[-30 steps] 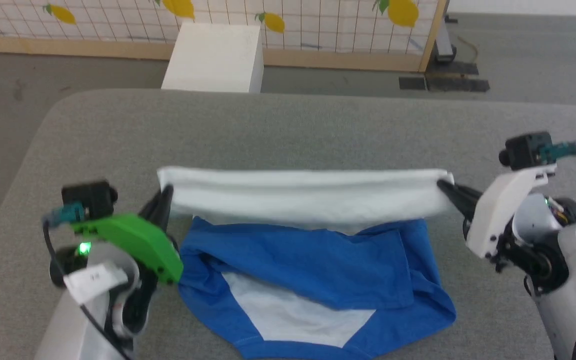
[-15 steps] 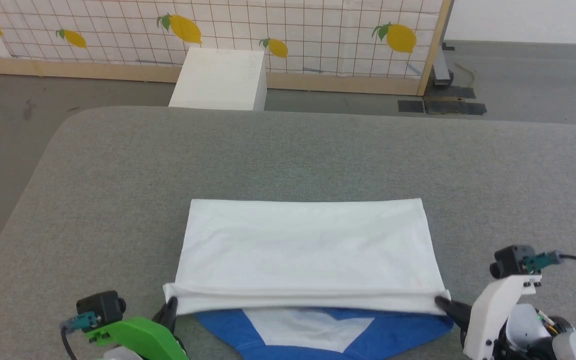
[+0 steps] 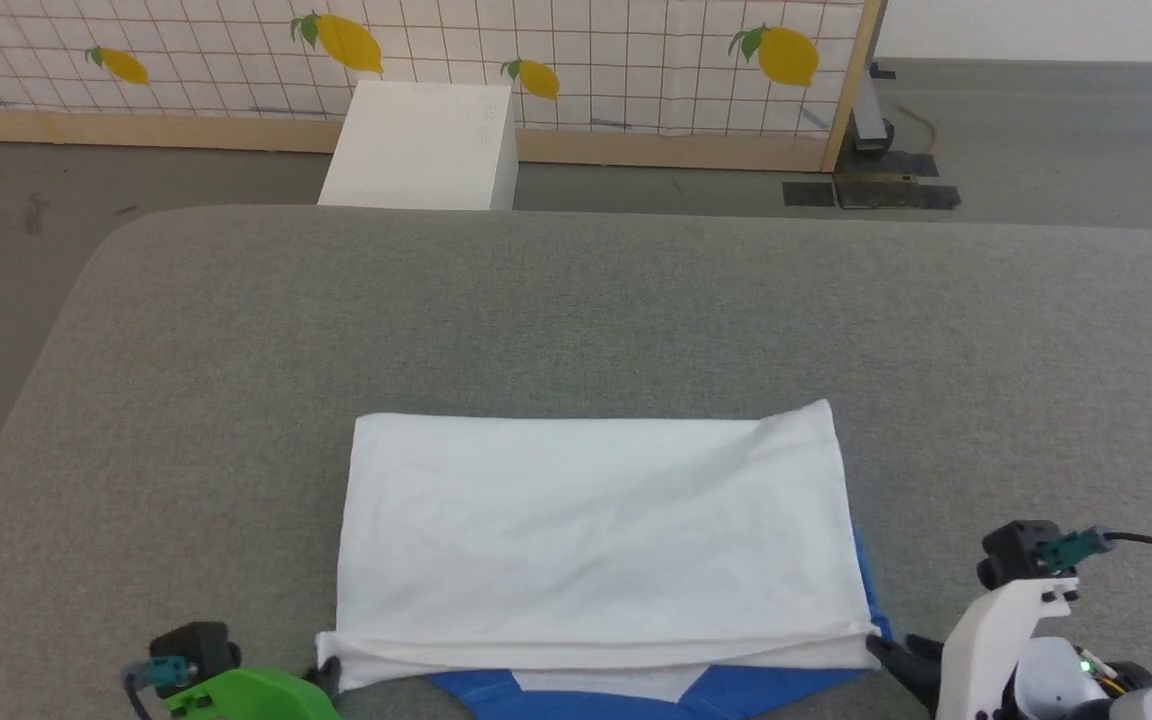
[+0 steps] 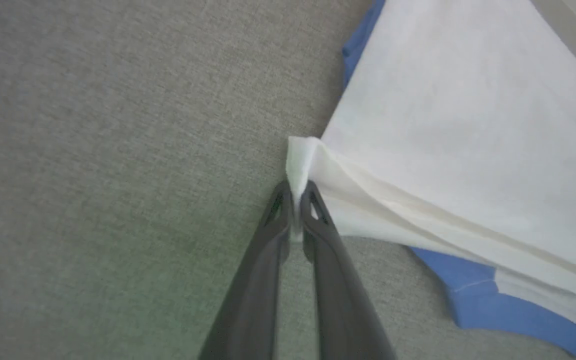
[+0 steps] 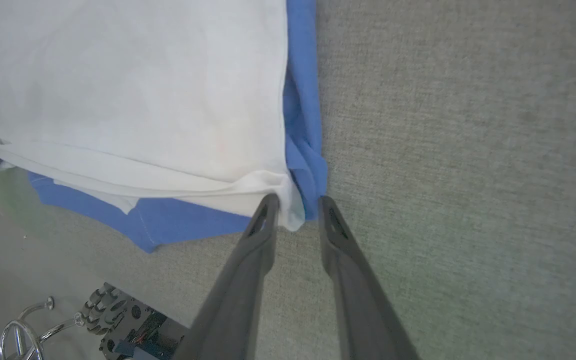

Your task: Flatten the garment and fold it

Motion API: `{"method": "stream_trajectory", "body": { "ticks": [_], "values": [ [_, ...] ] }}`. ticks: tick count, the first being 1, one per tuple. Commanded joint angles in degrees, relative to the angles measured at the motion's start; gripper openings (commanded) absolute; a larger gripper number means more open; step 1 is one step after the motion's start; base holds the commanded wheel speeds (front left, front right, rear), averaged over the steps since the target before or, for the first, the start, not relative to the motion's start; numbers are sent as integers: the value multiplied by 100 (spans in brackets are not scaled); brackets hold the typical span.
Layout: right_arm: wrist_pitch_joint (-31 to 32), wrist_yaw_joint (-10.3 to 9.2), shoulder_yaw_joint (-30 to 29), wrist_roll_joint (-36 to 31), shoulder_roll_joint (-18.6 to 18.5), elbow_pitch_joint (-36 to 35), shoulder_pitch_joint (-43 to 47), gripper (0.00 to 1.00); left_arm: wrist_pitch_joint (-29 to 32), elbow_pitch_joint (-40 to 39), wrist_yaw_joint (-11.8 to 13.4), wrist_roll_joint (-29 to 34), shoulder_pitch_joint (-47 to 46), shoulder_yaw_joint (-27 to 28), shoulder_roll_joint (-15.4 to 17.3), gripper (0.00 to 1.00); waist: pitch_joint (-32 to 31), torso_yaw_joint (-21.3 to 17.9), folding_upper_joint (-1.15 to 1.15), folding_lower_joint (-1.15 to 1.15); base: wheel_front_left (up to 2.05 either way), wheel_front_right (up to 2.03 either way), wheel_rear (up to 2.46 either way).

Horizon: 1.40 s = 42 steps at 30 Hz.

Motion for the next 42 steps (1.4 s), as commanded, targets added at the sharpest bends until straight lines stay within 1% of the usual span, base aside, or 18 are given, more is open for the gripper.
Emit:
{"method": "stream_trajectory", "body": {
  "ticks": [1,6,9,11,12,14,15,17,18,21,23,25,27,30,34,35,38,42],
  "values": [
    [76,-9,-49,18,-69,-105,110,100,78,-23,108,-24,59,84,97,100,-18,-6,0,0,0,0,0],
    [444,-9,-285,162,-282,-653,253,100,404,-396,361,4,213,172,312,100,-60,4,0,0,0,0,0],
    [720,-9,-583,236,-370,-1057,252,100,750,-716,532,22,366,209,509,100,-86,5,0,0,0,0,0],
    [794,-9,-818,207,-360,-1271,151,100,919,-960,662,67,448,271,662,100,-85,8,0,0,0,0,0],
    [822,-9,-925,178,-319,-1355,64,100,908,-1110,746,116,461,343,732,100,-78,12,0,0,0,0,0],
    [821,-9,-1077,-2,-179,-1418,-219,100,582,-1503,840,238,364,553,818,100,-36,41,0,0,0,0,0],
    [835,-9,-1074,-60,-122,-1388,-307,100,445,-1587,807,286,319,579,845,100,-24,48,0,0,0,0,0],
    [865,-9,-958,-227,-17,-1265,-525,100,-142,-1815,712,476,121,659,861,100,31,74,0,0,0,0,0],
    [892,-9,-899,-281,23,-1184,-598,100,-335,-1862,649,539,63,650,863,100,53,83,0,0,0,0,0],
    [958,-9,-730,-461,157,-843,-846,100,-1340,-1994,420,918,-191,633,894,100,163,126,0,0,0,0,0],
    [972,-9,-578,-568,176,-595,-986,100,-1994,-2004,274,1161,-314,567,889,100,233,154,0,0,0,0,0],
    [966,-9,-452,-616,203,-391,-1089,100,-2521,-2002,203,1346,-392,515,843,100,298,183,0,0,0,0,0],
    [942,-9,-285,-676,202,-154,-1199,100,-2846,-2020,143,1575,-473,490,784,100,385,211,0,0,0,0,0],
    [910,-9,-117,-699,190,152,-1306,100,-2950,-2130,21,1874,-563,458,661,100,498,259,0,0,0,0,0],
    [860,-9,38,-748,117,525,-1405,100,-2958,-2497,-168,2397,-622,561,420,100,610,318,0,0,0,0,0],
    [843,-9,96,-757,80,600,-1417,100,-2959,-2573,-191,2472,-612,608,307,100,646,343,0,0,0,0,0],
    [797,-9,181,-569,127,761,-1429,100,-2960,-2664,-314,2606,-573,704,66,100,712,395,0,0,0,0,0],
    [734,-9,576,-375,100,846,-1456,100,-2960,-2650,-549,2720,-551,788,-185,100,768,429,0,0,0,0,0]
  ]
}}
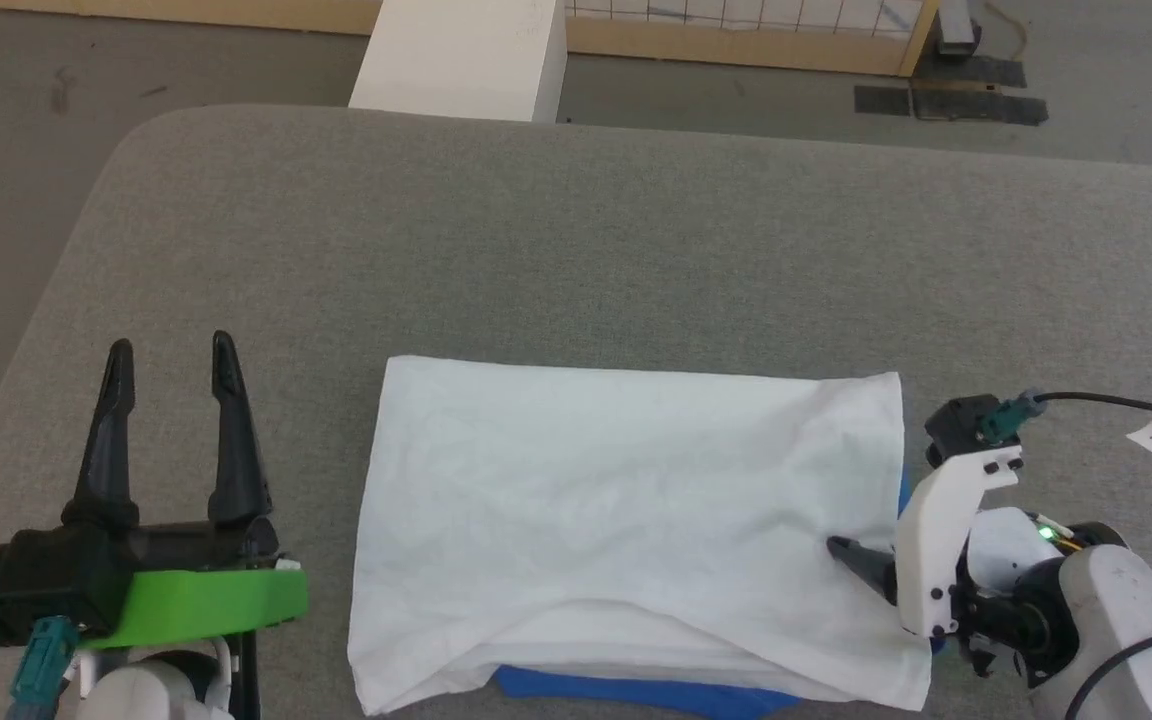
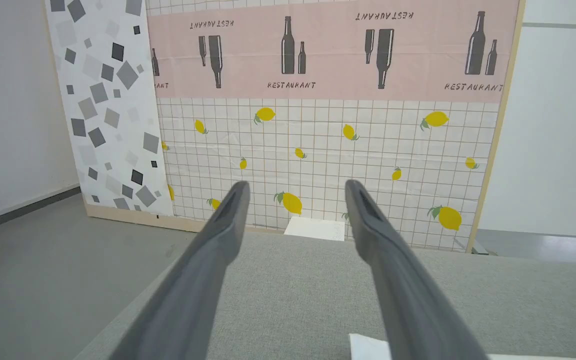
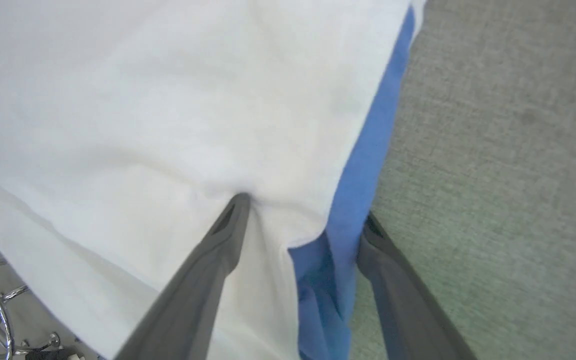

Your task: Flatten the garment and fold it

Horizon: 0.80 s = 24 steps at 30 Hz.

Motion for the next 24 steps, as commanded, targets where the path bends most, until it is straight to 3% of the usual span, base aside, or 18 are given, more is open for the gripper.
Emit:
{"method": "stream_trajectory", "body": {
  "ticks": [1,9,11,12,19,24],
  "values": [
    [-16,-6,227,155,124,138,31,100,-25,24,-81,97,5,61,-85,100,29,28,0,0,0,0,0],
    [-135,-6,669,455,43,287,-120,100,-25,144,-413,248,21,256,-345,100,50,41,0,0,0,0,0],
    [-117,-6,675,454,-32,385,-148,29,-25,204,-470,266,27,297,-386,100,43,36,0,0,0,0,0],
    [-157,-6,635,458,-56,419,-167,0,-25,223,-499,280,25,320,-406,100,39,30,0,0,0,0,0],
    [-329,-6,196,488,-225,597,-251,0,-26,364,-634,350,73,401,-496,100,-11,-47,0,0,0,0,0],
    [-388,-6,-511,405,-547,689,-267,0,-26,468,-702,387,104,420,-536,100,-39,-107,0,0,0,0,0]
  ]
}}
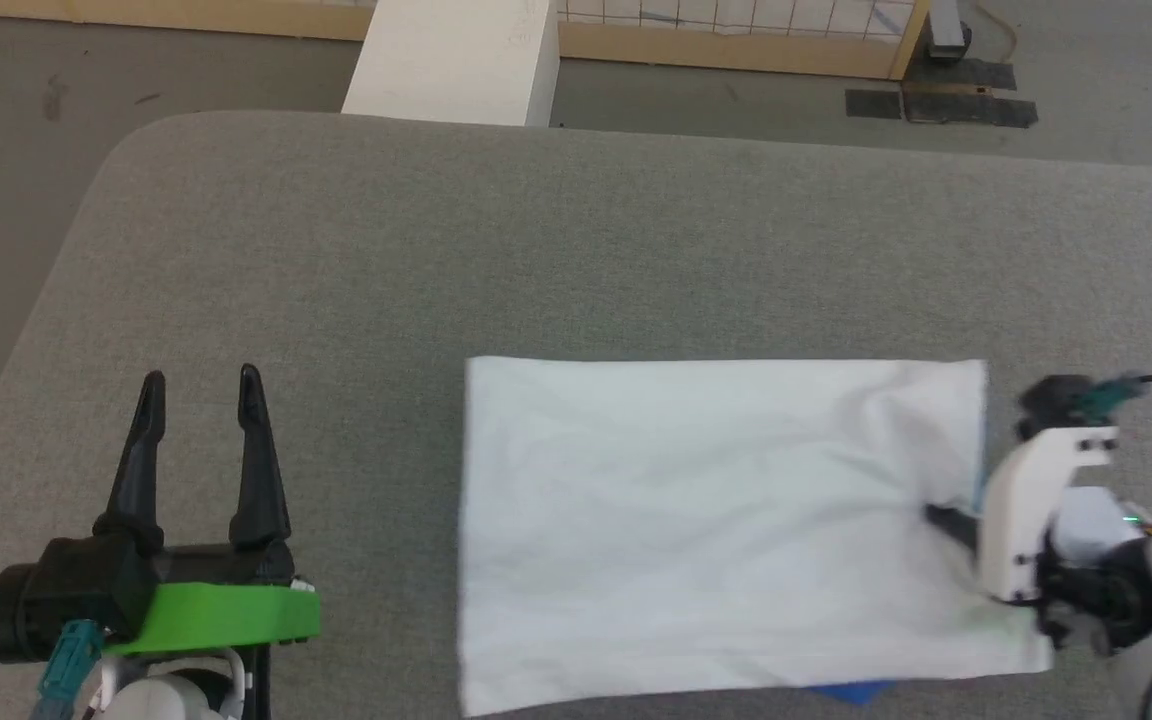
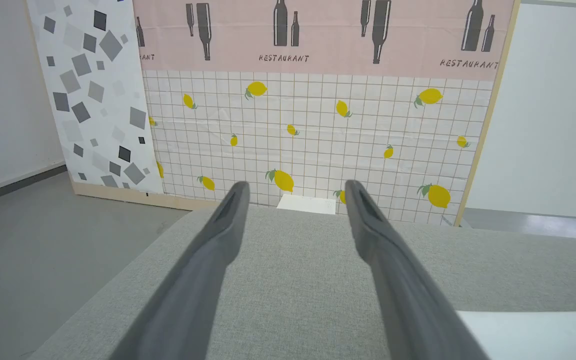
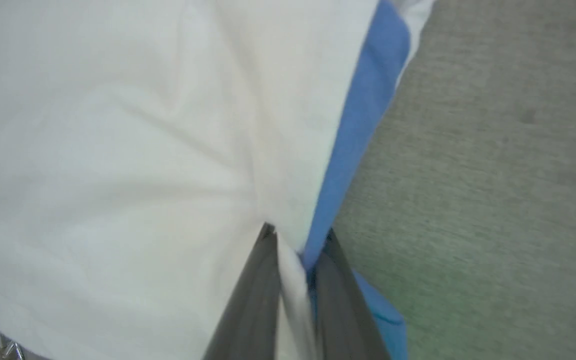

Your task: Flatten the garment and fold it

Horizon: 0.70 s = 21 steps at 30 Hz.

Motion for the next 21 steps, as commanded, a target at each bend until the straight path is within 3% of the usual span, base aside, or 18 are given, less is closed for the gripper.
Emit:
{"method": "stream_trajectory", "body": {
  "ticks": [1,9,14,21],
  "values": [
    [-15,-15,-242,-113,-213,107,36,0,-26,35,-33,63,48,15,-22,100,-13,-30,0,0,0,0,0],
    [118,-15,-1172,-920,-577,262,-25,0,-26,134,-79,92,36,27,-62,100,-29,-165,0,0,0,0,0],
    [389,-15,-890,-1189,-630,-331,-161,0,-26,182,-101,89,11,28,-78,100,-60,-251,0,0,0,0,0],
    [1128,-15,-115,-515,-603,-1734,-201,0,-26,185,-134,62,-11,19,-96,100,-102,-289,0,0,0,0,0]
  ]
}}
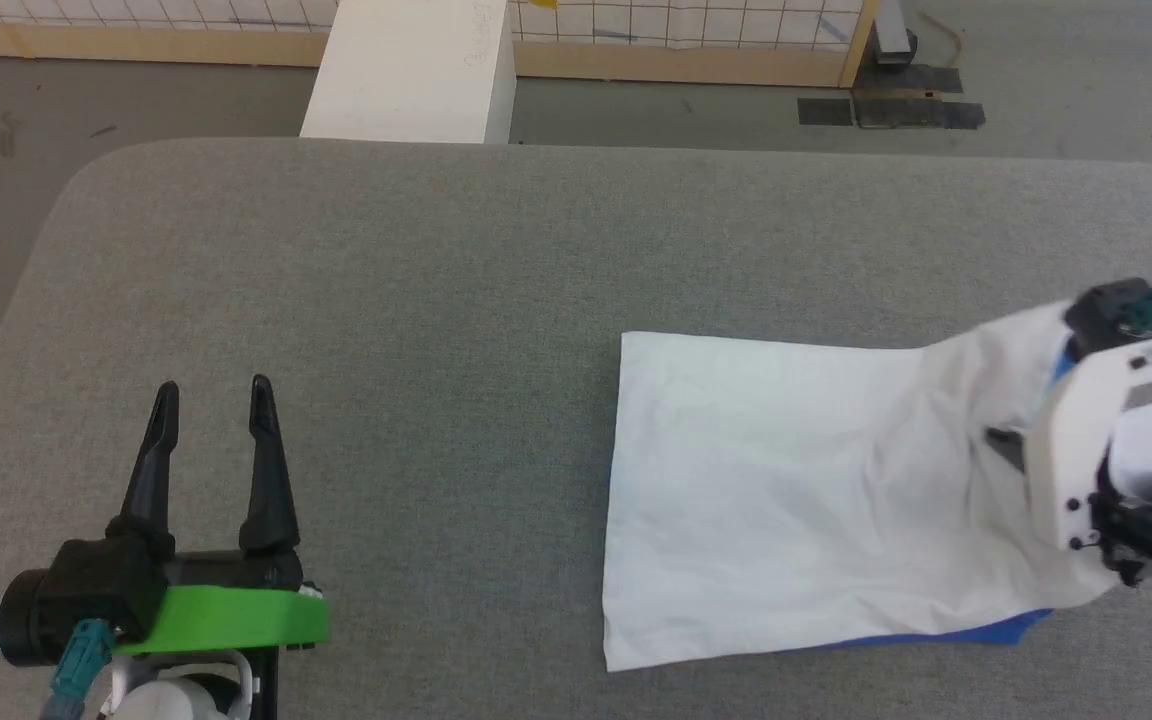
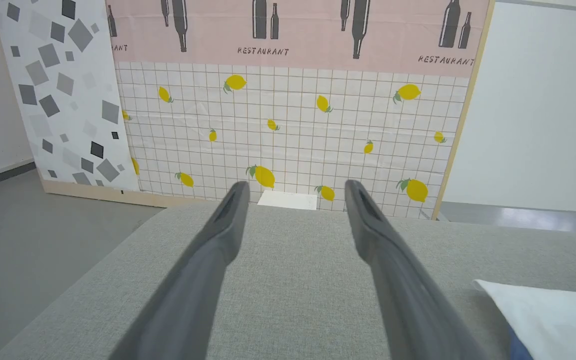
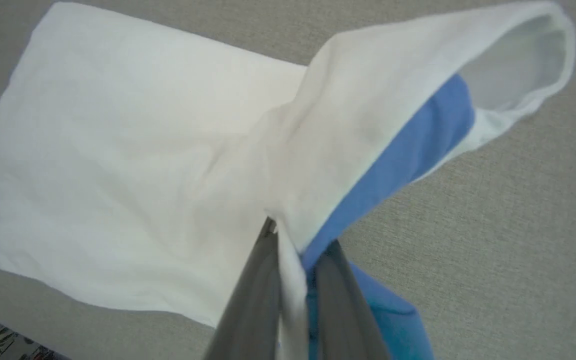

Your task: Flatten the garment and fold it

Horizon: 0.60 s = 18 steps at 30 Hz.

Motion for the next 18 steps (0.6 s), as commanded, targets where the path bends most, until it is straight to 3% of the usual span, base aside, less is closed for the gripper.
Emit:
{"method": "stream_trajectory", "body": {
  "ticks": [1,4,5,18],
  "values": [
    [92,-9,164,137,41,-220,-72,0,-26,2,-31,52,-24,-11,-33,100,8,15,0,0,0,0,0],
    [276,-9,644,375,177,-549,-116,0,-26,5,-42,29,-21,-42,-41,100,38,73,0,0,0,0,0],
    [227,-9,1166,516,554,-311,-360,0,-26,14,-72,7,-64,-81,-47,100,103,244,0,0,0,0,0],
    [-376,-9,1561,251,1404,1268,-1031,0,-26,88,-92,-33,-97,-196,-55,100,278,678,0,0,0,0,0]
  ]
}}
